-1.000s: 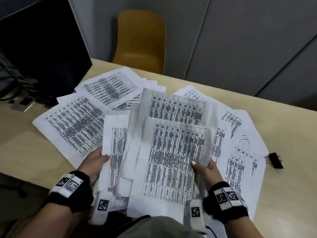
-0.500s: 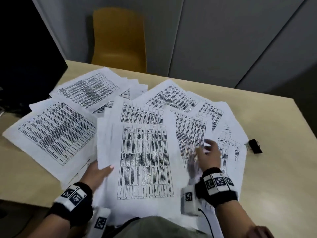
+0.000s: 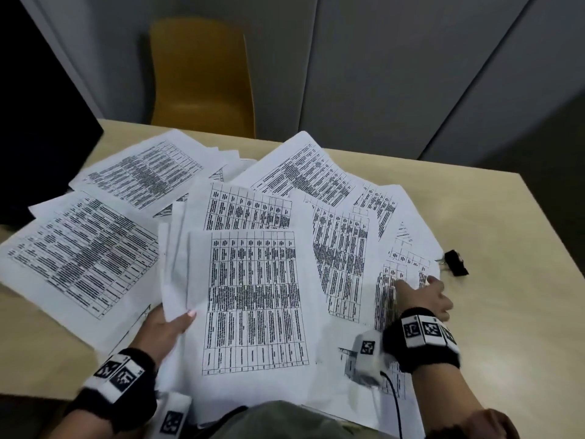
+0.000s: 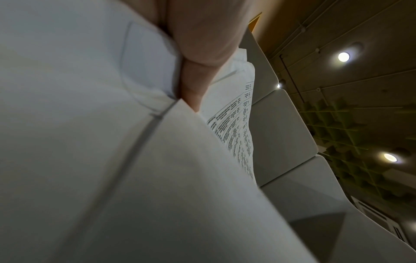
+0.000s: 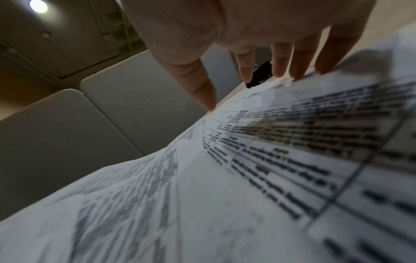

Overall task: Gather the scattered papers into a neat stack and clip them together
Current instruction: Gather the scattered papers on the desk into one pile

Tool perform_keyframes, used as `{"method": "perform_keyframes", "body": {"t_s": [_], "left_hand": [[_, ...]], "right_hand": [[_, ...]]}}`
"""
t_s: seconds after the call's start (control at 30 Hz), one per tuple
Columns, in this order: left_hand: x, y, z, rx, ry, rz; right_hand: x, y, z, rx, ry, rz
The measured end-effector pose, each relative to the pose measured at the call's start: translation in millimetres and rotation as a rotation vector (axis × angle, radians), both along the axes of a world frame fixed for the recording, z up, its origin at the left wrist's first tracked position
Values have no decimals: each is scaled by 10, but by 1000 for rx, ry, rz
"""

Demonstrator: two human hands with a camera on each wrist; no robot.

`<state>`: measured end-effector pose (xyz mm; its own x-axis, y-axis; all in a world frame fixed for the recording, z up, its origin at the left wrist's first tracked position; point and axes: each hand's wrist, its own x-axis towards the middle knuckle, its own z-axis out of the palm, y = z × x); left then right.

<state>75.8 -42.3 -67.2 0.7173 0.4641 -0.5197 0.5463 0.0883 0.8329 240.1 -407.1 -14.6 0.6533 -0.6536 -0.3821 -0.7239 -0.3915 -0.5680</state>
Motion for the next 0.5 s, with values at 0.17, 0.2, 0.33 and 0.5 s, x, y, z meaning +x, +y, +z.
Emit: {"method": "perform_keyframes", "body": {"t_s": [0.17, 0.2, 0.33, 0.5], "left_hand": [[22, -60, 81, 7, -23, 1], [18, -61, 87, 10, -23, -8], [16, -53, 86, 1, -13, -14], [21, -47, 94, -18, -18, -7]], "right_hand": [[-90, 164, 3, 207, -106, 141], [-94, 201, 12, 260, -102, 166], [-34, 252, 96, 307, -59, 181], [122, 331, 204, 386, -15, 195]]}}
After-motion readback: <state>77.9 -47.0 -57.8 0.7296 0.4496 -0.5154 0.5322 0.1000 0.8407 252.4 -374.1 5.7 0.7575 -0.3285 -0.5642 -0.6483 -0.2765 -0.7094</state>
